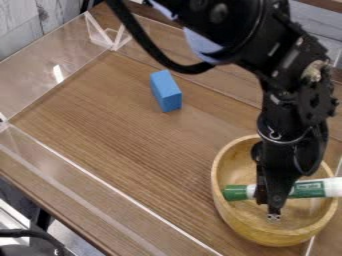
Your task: Remove the green marker from inside the brown bowl and put it on the table
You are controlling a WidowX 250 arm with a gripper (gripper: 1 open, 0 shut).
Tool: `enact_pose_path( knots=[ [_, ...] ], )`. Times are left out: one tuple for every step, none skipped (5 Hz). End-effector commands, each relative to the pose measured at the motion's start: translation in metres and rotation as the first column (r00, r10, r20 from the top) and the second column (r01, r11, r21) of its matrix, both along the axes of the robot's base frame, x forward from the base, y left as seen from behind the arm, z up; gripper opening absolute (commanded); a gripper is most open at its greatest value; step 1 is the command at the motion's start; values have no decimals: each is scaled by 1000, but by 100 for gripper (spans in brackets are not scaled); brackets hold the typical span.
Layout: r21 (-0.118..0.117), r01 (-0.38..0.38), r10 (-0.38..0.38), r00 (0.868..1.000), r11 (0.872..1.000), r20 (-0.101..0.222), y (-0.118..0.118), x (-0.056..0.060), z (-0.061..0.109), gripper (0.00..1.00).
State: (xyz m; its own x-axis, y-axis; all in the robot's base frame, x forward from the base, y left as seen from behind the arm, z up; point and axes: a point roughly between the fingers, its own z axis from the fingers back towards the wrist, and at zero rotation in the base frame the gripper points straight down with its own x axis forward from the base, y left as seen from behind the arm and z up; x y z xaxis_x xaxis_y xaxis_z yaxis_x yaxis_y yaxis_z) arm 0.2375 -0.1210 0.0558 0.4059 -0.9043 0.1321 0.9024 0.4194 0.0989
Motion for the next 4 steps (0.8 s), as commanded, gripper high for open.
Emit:
enact_pose_path(
  knots=[
    [-19, -6, 8, 998, 1000, 64, 2, 10, 26, 0],
    [-16, -18, 19, 997, 1000, 70, 6, 9, 34, 0],
    [-9, -36, 37, 996, 999, 80, 11, 8, 45, 0],
    [1, -69, 68, 994, 998, 88, 19, 7, 52, 0]
  ],
)
